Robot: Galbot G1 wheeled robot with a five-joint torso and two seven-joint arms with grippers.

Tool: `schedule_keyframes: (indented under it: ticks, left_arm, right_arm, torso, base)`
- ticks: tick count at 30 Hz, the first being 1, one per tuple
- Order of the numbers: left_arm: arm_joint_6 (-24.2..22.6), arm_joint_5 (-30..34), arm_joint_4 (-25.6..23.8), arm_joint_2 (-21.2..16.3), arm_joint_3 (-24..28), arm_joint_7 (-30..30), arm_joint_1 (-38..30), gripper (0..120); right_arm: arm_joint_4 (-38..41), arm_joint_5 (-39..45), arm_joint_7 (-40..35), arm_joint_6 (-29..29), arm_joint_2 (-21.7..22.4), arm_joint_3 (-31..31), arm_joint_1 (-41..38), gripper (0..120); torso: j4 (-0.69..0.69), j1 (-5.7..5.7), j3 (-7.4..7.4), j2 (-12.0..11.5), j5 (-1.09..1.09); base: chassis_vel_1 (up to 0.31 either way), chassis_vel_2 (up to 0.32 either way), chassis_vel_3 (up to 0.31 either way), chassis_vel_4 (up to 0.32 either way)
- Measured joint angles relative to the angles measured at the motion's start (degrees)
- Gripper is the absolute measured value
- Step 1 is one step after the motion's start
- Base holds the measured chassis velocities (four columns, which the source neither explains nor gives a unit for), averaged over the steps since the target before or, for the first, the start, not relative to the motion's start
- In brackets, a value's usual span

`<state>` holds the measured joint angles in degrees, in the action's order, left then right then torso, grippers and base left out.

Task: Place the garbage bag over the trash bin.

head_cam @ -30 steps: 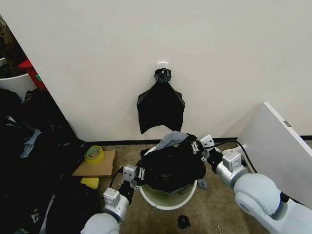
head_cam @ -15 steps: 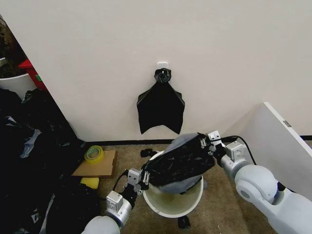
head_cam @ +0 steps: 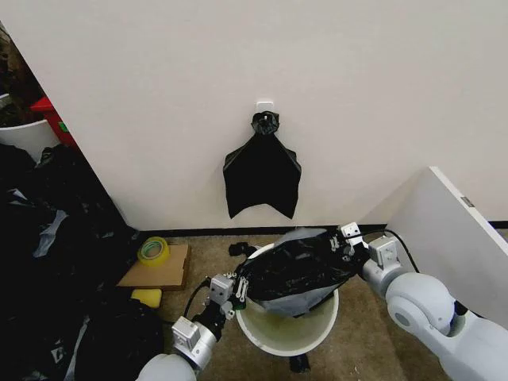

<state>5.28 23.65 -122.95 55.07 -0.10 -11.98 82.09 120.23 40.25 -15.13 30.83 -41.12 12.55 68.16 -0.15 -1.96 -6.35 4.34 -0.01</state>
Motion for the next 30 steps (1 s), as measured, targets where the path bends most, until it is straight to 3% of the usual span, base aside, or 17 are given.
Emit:
schedule_keyframes:
  ticks: [6,11,16,19,20,26,27,30]
  left_arm:
    - [-0.85,5.17,-0.35,0.43,-3.60,-2.27,0.07,5]
    - [-2.45,8.82,-0.45,1.09,-5.03,-4.32,-0.27,5]
    - [-3.15,10.54,-0.46,1.39,-6.04,-5.38,-0.06,5]
    - [-3.81,11.97,-0.78,2.22,-6.42,-6.50,0.96,5]
    - [-3.81,11.97,-0.78,2.22,-6.42,-6.50,0.96,5]
    - [-5.16,15.33,-0.83,2.94,-6.45,-8.80,0.03,5]
    - [-5.16,15.33,-0.83,2.94,-6.45,-8.80,0.03,5]
    - [-5.17,15.43,-0.17,3.10,-6.05,-9.40,-0.69,5]
  right_arm:
    - [1.18,11.21,-0.34,1.76,-0.60,2.35,1.27,3]
    - [3.75,18.21,-2.17,1.86,-1.69,5.02,1.26,23]
    - [5.34,21.16,-4.67,2.04,-3.16,8.13,2.40,36]
    - [8.27,26.86,-9.46,2.65,-5.17,12.33,3.62,55]
    - [8.27,26.86,-9.46,2.65,-5.17,12.33,3.62,55]
    - [19.35,36.05,-15.62,5.93,-8.09,18.07,10.98,80]
    - [19.35,36.05,-15.62,5.93,-8.09,18.07,10.98,80]
    - [23.17,39.14,-23.17,7.92,-10.48,16.44,13.49,95]
  torso:
    - [0.02,0.00,0.00,0.00,-0.01]
    - [0.01,0.00,0.00,0.00,-0.02]
    - [0.01,0.00,0.00,0.00,-0.01]
    - [0.01,0.00,0.00,0.00,0.00]
    - [0.01,0.00,0.00,0.00,0.00]
    - [-0.02,0.00,0.01,0.00,-0.05]
    - [-0.02,0.00,0.01,0.00,-0.05]
    - [-0.01,0.00,0.01,0.00,-0.05]
  base:
    - [0.000,0.000,0.000,0.000]
    - [0.000,0.000,0.000,0.000]
    - [0.000,0.000,0.000,0.000]
    - [0.000,0.000,0.000,0.000]
    - [0.000,0.000,0.000,0.000]
    - [0.000,0.000,0.000,0.000]
    - [0.000,0.000,0.000,0.000]
    - [0.000,0.000,0.000,0.000]
